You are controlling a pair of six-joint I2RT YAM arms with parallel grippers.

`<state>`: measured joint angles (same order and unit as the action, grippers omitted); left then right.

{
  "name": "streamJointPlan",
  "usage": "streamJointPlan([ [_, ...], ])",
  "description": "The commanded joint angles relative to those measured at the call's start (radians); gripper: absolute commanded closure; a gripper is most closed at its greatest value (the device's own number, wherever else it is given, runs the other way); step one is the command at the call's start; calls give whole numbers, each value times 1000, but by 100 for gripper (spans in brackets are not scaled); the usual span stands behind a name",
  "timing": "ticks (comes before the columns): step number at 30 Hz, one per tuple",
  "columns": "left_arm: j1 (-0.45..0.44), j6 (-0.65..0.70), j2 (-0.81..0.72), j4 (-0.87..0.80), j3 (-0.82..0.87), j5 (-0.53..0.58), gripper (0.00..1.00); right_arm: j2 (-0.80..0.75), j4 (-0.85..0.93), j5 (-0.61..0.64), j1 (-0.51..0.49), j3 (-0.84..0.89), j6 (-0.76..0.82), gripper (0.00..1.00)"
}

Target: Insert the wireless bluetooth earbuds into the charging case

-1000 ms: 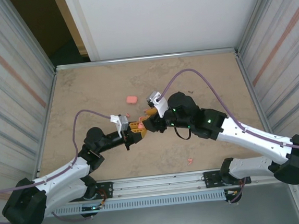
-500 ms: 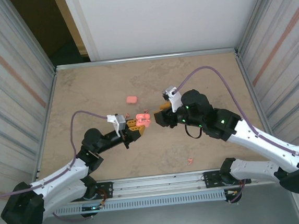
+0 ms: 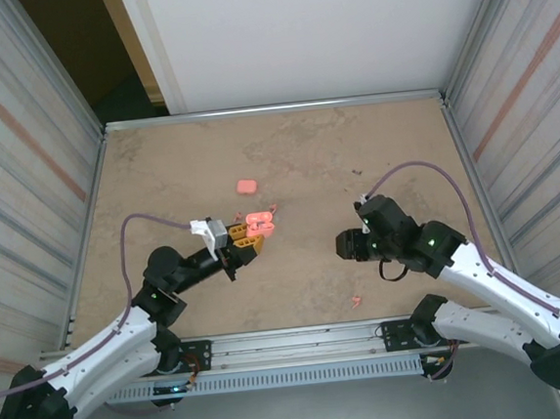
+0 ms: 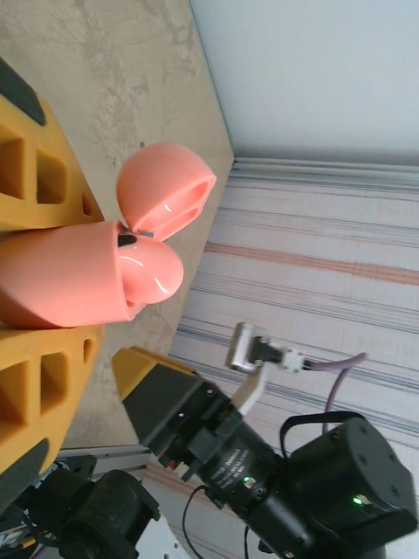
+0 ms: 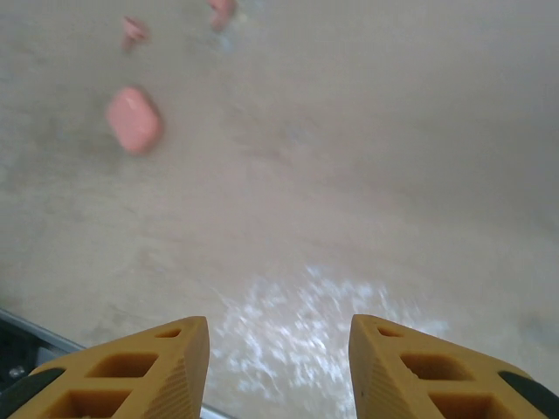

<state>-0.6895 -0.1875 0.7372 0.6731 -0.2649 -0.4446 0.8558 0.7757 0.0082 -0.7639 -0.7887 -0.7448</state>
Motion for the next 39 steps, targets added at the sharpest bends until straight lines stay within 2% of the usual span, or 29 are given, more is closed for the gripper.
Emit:
streamJointPlan([
  [1, -6, 38, -12, -9, 7, 13, 100, -21, 117, 30, 6, 48, -139, 55],
  [15, -5, 56, 28, -3, -5, -14, 100, 76, -26, -66, -25, 287, -320, 61],
  [27, -5, 56, 25, -33, -13, -12, 100, 210, -84, -58, -120, 303, -381, 64],
  [39, -5, 57, 26, -40, -15, -13, 100, 191, -76, -74, -123, 322, -403, 65],
])
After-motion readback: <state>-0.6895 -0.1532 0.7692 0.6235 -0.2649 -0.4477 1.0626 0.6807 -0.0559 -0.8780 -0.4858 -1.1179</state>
